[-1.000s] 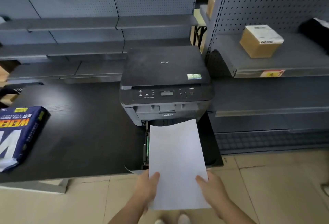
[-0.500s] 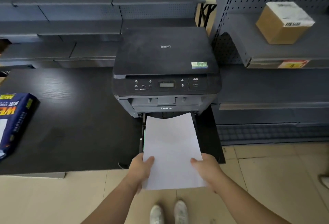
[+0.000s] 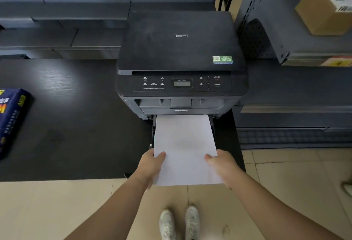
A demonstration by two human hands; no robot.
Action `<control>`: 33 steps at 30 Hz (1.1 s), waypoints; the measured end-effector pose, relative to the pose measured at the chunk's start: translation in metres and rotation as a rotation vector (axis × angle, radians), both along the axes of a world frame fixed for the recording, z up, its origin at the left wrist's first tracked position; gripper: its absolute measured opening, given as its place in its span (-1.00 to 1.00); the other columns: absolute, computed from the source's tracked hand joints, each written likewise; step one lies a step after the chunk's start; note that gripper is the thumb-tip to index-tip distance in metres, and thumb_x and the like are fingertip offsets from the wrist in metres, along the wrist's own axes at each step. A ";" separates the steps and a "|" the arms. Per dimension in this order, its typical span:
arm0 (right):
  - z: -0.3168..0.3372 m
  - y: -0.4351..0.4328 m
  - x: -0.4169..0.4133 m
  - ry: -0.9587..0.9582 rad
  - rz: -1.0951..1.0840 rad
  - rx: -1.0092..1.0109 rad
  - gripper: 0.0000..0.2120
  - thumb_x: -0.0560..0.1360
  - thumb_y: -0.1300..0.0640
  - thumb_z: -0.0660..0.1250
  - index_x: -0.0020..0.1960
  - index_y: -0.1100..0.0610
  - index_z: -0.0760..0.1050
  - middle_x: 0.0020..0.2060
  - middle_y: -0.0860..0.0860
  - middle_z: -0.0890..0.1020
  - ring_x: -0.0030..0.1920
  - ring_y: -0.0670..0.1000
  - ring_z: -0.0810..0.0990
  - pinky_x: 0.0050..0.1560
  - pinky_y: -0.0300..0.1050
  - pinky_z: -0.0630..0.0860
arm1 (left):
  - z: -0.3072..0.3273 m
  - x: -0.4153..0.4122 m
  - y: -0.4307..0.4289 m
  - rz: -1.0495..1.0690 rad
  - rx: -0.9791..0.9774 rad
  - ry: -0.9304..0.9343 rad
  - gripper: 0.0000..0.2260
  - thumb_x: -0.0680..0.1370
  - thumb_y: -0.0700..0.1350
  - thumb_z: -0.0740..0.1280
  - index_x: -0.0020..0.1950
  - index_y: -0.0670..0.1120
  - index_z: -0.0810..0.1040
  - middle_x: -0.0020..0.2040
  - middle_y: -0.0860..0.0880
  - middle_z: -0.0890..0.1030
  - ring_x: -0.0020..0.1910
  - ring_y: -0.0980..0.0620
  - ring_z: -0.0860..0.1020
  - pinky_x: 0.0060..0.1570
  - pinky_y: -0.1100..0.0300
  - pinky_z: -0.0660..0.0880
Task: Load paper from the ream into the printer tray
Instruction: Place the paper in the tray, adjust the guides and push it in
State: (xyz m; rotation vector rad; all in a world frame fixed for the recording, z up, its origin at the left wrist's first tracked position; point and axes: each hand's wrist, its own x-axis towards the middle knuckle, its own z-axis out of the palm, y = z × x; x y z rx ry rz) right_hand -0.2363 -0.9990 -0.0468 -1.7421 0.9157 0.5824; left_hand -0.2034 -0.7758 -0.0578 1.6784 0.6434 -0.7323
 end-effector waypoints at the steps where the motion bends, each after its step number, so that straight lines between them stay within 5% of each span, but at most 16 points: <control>1: -0.002 0.000 0.003 -0.001 -0.007 0.002 -0.77 0.56 0.12 0.31 0.19 0.13 0.58 0.03 0.03 0.67 0.05 0.11 0.64 0.19 0.06 0.55 | -0.002 0.003 -0.001 0.001 0.004 -0.003 -0.83 0.64 -0.11 0.27 0.15 -0.15 0.57 0.05 -0.11 0.70 -0.04 -0.10 0.69 -0.17 0.08 0.62; 4: -0.009 0.000 0.013 0.003 -0.010 -0.009 -0.77 0.57 0.12 0.32 0.18 0.15 0.58 0.07 0.07 0.67 0.07 0.13 0.62 0.22 0.11 0.54 | -0.004 0.013 -0.003 0.013 -0.008 -0.003 -0.90 0.65 -0.12 0.25 0.06 -0.08 0.56 0.05 -0.08 0.68 -0.05 -0.08 0.68 -0.19 0.12 0.60; 13: -0.031 0.001 0.037 0.002 -0.048 -0.050 -0.77 0.56 0.18 0.33 0.19 0.20 0.57 0.04 0.09 0.63 0.00 0.12 0.56 0.02 -0.07 0.46 | -0.023 0.033 -0.013 0.027 0.051 -0.035 -0.80 0.63 -0.14 0.25 0.21 -0.14 0.54 0.05 -0.09 0.67 -0.01 -0.11 0.65 -0.07 0.04 0.61; 18: -0.039 0.001 0.047 -0.049 -0.045 -0.090 -0.83 0.58 0.20 0.30 0.13 0.22 0.56 -0.02 0.08 0.59 -0.02 0.10 0.54 -0.01 -0.10 0.43 | -0.030 0.043 -0.020 0.051 0.087 -0.055 -0.83 0.63 -0.12 0.25 0.16 -0.14 0.55 -0.03 -0.04 0.64 -0.14 0.00 0.60 -0.27 0.17 0.51; 23: -0.049 0.002 0.057 -0.087 -0.049 -0.129 -0.83 0.57 0.19 0.29 0.13 0.21 0.55 0.00 0.09 0.60 -0.04 0.10 0.55 -0.06 -0.12 0.44 | -0.038 0.052 -0.026 0.020 0.138 -0.084 -0.69 0.62 -0.06 0.26 0.32 -0.16 0.50 0.13 -0.07 0.63 0.06 -0.10 0.60 0.04 0.04 0.56; 33: -0.053 0.000 0.056 -0.085 -0.021 -0.121 -0.78 0.56 0.08 0.33 0.11 0.20 0.58 -0.01 0.09 0.66 -0.02 0.12 0.63 0.04 0.02 0.58 | -0.044 0.054 -0.028 -0.050 0.249 -0.116 -0.59 0.63 -0.15 0.22 0.47 -0.20 0.33 0.20 -0.13 0.59 -0.03 -0.05 0.58 -0.22 0.17 0.49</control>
